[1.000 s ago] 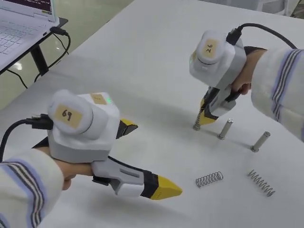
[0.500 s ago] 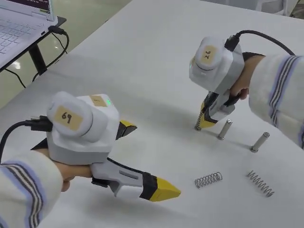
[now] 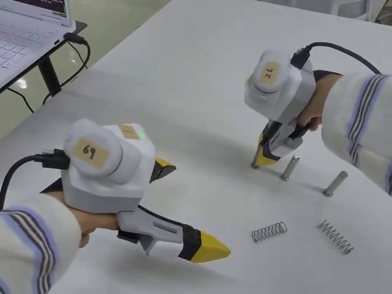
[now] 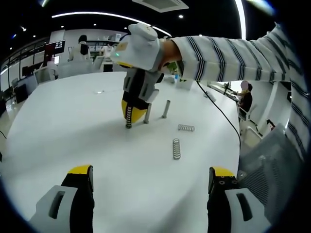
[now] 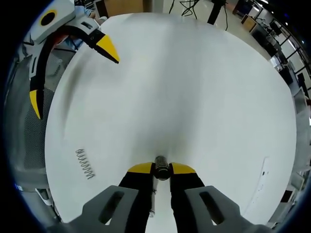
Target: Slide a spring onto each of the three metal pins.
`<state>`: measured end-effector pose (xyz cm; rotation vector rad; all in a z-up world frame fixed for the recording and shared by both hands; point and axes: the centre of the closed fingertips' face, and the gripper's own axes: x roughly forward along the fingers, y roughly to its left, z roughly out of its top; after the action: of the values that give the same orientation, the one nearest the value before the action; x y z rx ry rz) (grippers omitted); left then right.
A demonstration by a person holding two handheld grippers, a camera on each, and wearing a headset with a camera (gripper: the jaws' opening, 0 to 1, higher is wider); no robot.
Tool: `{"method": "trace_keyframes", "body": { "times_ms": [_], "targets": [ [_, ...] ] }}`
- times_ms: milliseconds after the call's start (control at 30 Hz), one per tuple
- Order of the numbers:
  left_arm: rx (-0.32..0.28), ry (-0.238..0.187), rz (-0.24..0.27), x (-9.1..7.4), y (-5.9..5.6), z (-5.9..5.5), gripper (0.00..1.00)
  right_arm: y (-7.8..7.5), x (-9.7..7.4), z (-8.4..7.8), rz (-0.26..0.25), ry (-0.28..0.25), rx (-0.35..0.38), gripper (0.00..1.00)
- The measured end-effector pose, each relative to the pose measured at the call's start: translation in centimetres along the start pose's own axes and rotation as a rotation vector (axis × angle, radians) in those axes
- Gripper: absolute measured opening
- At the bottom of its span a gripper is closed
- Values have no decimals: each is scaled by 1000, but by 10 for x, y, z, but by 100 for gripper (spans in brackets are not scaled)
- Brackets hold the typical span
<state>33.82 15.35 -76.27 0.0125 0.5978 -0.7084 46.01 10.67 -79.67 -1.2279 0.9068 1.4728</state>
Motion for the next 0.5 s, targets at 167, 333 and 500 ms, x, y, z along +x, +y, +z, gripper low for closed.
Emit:
{"method": "trace_keyframes", "body": {
  "times_ms": [167,333,500],
  "targets": [
    [-14,7,-7,1,-3,-1,95,-3,-4,2,-12,-15,12,16],
    [-12,12,-9,1,-3,-2,95,-4,-8,3,-23,-21,4,18],
    [-16,12,-1,0,-2,-3,95,-5,-13,9,-31,-60,14,20]
  ]
}}
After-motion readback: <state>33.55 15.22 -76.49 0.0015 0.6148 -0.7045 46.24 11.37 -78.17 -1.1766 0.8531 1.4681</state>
